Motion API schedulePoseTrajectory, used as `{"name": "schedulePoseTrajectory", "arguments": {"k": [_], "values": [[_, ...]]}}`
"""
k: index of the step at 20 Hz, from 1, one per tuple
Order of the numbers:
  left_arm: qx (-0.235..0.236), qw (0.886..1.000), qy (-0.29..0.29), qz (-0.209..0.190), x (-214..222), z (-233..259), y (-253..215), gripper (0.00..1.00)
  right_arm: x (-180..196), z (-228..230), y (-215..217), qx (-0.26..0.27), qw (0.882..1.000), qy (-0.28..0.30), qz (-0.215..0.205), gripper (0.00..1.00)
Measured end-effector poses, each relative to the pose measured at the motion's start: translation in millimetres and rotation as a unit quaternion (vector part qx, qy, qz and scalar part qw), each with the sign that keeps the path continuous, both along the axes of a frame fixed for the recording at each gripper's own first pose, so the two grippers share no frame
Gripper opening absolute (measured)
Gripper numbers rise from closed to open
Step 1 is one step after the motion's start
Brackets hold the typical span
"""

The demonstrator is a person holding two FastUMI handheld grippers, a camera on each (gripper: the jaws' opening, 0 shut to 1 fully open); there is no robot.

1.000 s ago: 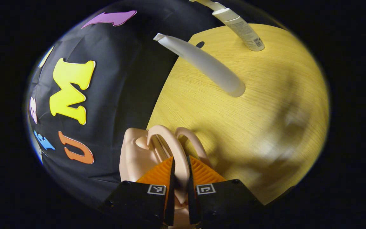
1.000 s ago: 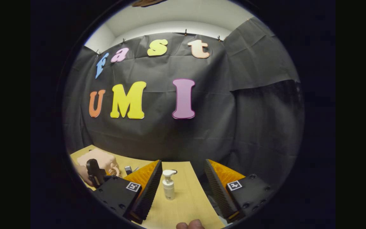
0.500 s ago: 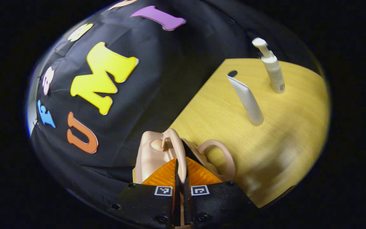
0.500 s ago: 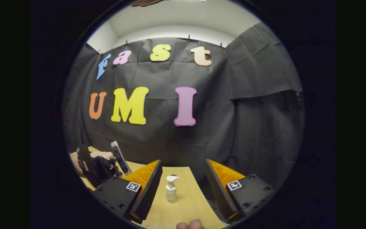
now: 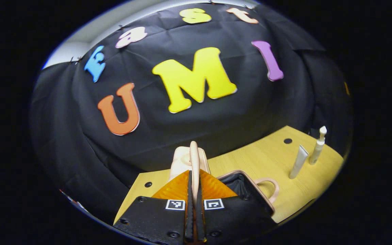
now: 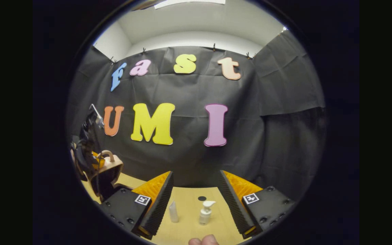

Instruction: First open the suitcase, pack the skin care products into it, and then close the suitcase.

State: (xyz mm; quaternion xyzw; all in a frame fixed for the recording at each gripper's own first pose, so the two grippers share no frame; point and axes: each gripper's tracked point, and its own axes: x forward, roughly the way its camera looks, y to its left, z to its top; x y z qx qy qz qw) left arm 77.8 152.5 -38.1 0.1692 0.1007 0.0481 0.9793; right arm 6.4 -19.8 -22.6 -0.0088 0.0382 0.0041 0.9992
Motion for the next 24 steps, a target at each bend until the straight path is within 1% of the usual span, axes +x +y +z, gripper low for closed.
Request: {"name": "schedulePoseTrajectory", "arguments": {"k": [1, 3, 5, 6, 8, 9, 11, 14, 15, 17, 19, 21, 22, 24], "values": [[-0.020, 1.000, -0.014, 0.006, -1, 7, 23, 0.06, -1, 4, 9, -0.003, 1.000, -0.001, 0.005, 0.78], [-0.058, 0.997, -0.037, 0.019, -7, 14, 65, 0.06, -2, 10, 27, -0.014, 1.000, -0.004, 0.012, 0.80], [-0.095, 0.994, -0.048, 0.033, -6, 10, 110, 0.06, -3, 12, 45, -0.024, 0.999, -0.003, 0.021, 0.80], [-0.112, 0.991, -0.054, 0.044, -5, 6, 132, 0.06, -5, 12, 53, -0.029, 0.999, -0.002, 0.025, 0.78], [-0.140, 0.986, -0.063, 0.072, -12, -7, 179, 0.06, -6, 11, 67, -0.037, 0.999, 0.002, 0.031, 0.80], [-0.138, 0.984, -0.064, 0.091, -15, -18, 204, 0.06, -7, 10, 73, -0.043, 0.999, 0.003, 0.032, 0.80], [-0.160, 0.978, -0.047, 0.121, -22, -44, 242, 0.06, -7, 9, 85, -0.053, 0.998, 0.006, 0.035, 0.80], [-0.237, 0.959, -0.024, 0.150, -5, -97, 287, 0.06, -8, 0, 99, -0.071, 0.997, 0.017, 0.040, 0.80], [-0.263, 0.952, -0.014, 0.156, 3, -116, 297, 0.06, -7, -3, 103, -0.077, 0.996, 0.022, 0.041, 0.81], [-0.300, 0.939, 0.014, 0.169, 11, -157, 312, 0.06, -6, -11, 108, -0.087, 0.995, 0.034, 0.043, 0.80], [-0.336, 0.923, 0.047, 0.183, 17, -196, 321, 0.06, -4, -14, 113, -0.097, 0.993, 0.041, 0.044, 0.80], [-0.362, 0.909, 0.076, 0.190, 10, -225, 334, 0.07, -1, -16, 118, -0.105, 0.992, 0.046, 0.046, 0.80], [-0.368, 0.905, 0.089, 0.195, 6, -235, 343, 0.06, -1, -17, 121, -0.108, 0.992, 0.047, 0.047, 0.80], [-0.364, 0.900, 0.115, 0.210, 4, -258, 349, 0.09, -2, -18, 125, -0.115, 0.991, 0.048, 0.052, 0.80]]}}
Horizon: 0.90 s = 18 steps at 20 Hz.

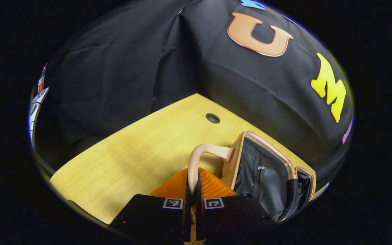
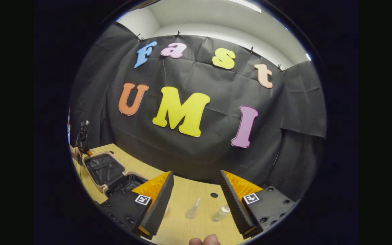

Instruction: First open the suitcase, pack the skin care products into it, and then close the suitcase.

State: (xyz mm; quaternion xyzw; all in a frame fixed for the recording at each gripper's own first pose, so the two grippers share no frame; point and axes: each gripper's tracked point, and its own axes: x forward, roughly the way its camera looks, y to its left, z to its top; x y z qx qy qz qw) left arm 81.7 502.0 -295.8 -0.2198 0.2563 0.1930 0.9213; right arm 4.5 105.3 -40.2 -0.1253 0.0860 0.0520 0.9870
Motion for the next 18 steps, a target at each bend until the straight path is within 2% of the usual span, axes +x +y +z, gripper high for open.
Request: {"name": "schedulePoseTrajectory", "arguments": {"k": [3, 5, 6, 7, 8, 11, 14, 18], "values": [[0.028, 0.999, 0.022, 0.005, 3, -8, 5, 0.18, 2, -1, 5, -0.001, 1.000, 0.004, 0.005, 0.80], [0.072, 0.996, 0.043, -0.002, 1, -7, 8, 0.26, 3, -2, 7, 0.003, 1.000, 0.004, 0.006, 0.80], [0.084, 0.996, 0.039, -0.015, 0, 0, 6, 0.36, 4, -2, 6, 0.007, 1.000, 0.004, 0.006, 0.78], [0.096, 0.995, 0.021, -0.025, 0, 17, 5, 0.40, 4, -2, 4, 0.010, 1.000, 0.005, 0.005, 0.80], [0.104, 0.994, 0.002, -0.031, 0, 32, 0, 0.51, 4, -5, 1, 0.015, 1.000, 0.007, 0.004, 0.80], [0.133, 0.989, -0.053, -0.031, -8, 89, -26, 1.00, 4, -5, -9, 0.031, 1.000, 0.005, -0.002, 0.78], [0.157, 0.982, -0.097, -0.044, -27, 148, -70, 0.98, 2, -6, -24, 0.049, 0.999, -0.001, -0.007, 0.78], [0.163, 0.975, -0.137, -0.055, -45, 199, -171, 0.98, -2, -13, -55, 0.074, 0.997, -0.001, -0.013, 0.78]]}}
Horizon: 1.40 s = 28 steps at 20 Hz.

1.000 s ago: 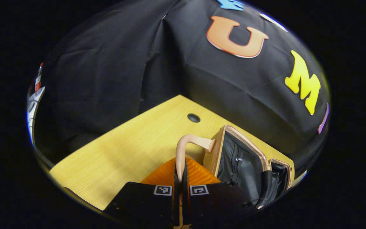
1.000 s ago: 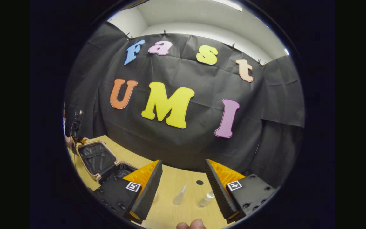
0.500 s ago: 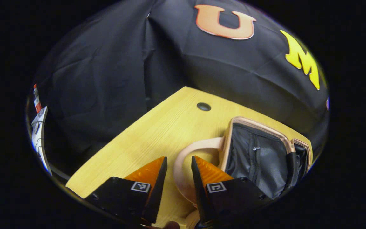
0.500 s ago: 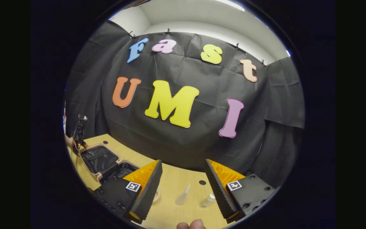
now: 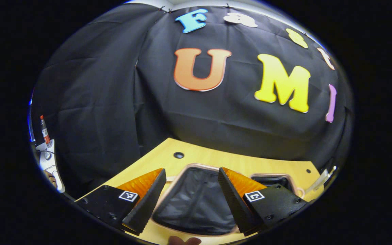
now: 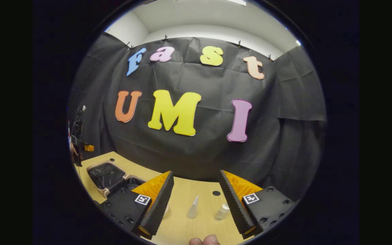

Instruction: First open the suitcase, pack the skin care products into it, and then close the suitcase.

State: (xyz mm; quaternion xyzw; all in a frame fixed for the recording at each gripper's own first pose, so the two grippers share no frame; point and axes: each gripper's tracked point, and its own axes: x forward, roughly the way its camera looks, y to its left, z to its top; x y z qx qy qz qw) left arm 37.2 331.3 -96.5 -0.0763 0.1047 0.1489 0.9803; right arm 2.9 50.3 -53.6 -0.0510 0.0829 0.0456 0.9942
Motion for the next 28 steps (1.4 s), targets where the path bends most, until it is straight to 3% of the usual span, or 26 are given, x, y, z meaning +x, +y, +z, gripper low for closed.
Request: {"name": "schedulePoseTrajectory", "arguments": {"k": [5, 11, 14, 17, 22, 28], "values": [[0.020, 0.999, -0.023, -0.027, -29, 33, -121, 0.98, 3, -4, -50, 0.018, 1.000, -0.009, -0.023, 0.80], [0.045, 0.992, -0.027, -0.112, -33, 31, -272, 0.98, 2, -24, -98, 0.038, 0.998, 0.007, -0.044, 0.80], [0.037, 0.988, -0.011, -0.148, -34, 17, -329, 0.98, 2, -31, -115, 0.041, 0.998, 0.013, -0.048, 0.80], [0.058, 0.980, -0.002, -0.192, -26, 5, -378, 0.98, 3, -42, -131, 0.040, 0.998, 0.022, -0.052, 0.80], [0.070, 0.957, 0.031, -0.279, -9, -47, -463, 0.98, 5, -66, -159, 0.027, 0.997, 0.046, -0.061, 0.80], [0.070, 0.946, 0.076, -0.308, 42, -134, -506, 0.99, 3, -83, -211, -0.016, 0.995, 0.067, -0.074, 0.80]]}}
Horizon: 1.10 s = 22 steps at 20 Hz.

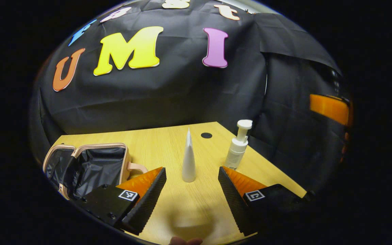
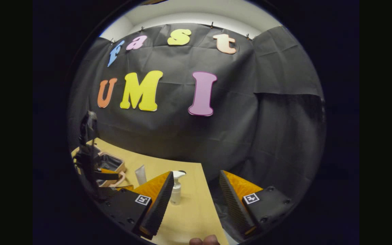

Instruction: First open the suitcase, pack the skin care products into it, and then close the suitcase.

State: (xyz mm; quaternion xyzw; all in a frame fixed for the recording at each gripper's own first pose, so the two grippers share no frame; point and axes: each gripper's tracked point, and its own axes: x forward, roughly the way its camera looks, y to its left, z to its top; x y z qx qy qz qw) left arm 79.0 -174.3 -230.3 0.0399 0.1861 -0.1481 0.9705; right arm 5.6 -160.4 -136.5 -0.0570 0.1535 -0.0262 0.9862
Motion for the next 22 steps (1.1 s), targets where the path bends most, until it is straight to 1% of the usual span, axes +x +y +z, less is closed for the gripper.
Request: {"name": "schedulePoseTrajectory", "arguments": {"k": [3, 7, 9, 10, 11, 13, 15, 17, 18, 19, 20, 21, 22], "values": [[0.007, 1.000, 0.014, 0.012, 29, -26, -3, 0.99, 4, -16, -19, -0.008, 1.000, 0.017, -0.008, 0.80], [0.014, 0.999, 0.034, 0.024, 63, -61, -7, 0.99, 14, -33, -32, 0.003, 0.999, 0.031, -0.021, 0.80], [0.022, 0.999, 0.040, 0.022, 72, -74, -10, 1.00, 17, -45, -33, 0.008, 0.999, 0.043, -0.023, 0.80], [0.022, 0.999, 0.044, 0.020, 76, -79, -12, 0.98, 19, -47, -34, 0.009, 0.999, 0.045, -0.022, 0.80], [0.020, 0.998, 0.048, 0.020, 79, -83, -14, 0.99, 20, -50, -36, 0.009, 0.999, 0.046, -0.021, 0.78], [0.013, 0.998, 0.057, 0.023, 87, -90, -17, 0.98, 22, -55, -40, 0.010, 0.998, 0.053, -0.021, 0.80], [0.016, 0.997, 0.065, 0.030, 94, -94, -15, 0.98, 23, -59, -45, 0.017, 0.998, 0.058, -0.025, 0.80], [0.016, 0.997, 0.073, 0.033, 97, -98, -14, 0.95, 25, -60, -47, 0.020, 0.998, 0.058, -0.025, 0.80], [0.020, 0.996, 0.075, 0.034, 100, -101, -14, 0.89, 26, -60, -47, 0.021, 0.998, 0.056, -0.024, 0.80], [0.022, 0.996, 0.079, 0.035, 101, -104, -13, 0.85, 27, -60, -48, 0.023, 0.998, 0.055, -0.023, 0.80], [0.023, 0.995, 0.088, 0.031, 100, -108, -16, 0.77, 28, -61, -47, 0.026, 0.998, 0.056, -0.023, 0.80], [0.032, 0.994, 0.098, 0.032, 98, -112, -14, 0.73, 28, -65, -46, 0.032, 0.998, 0.057, -0.022, 0.78], [0.035, 0.994, 0.096, 0.026, 100, -112, -16, 0.65, 27, -68, -44, 0.038, 0.997, 0.058, -0.020, 0.80]]}}
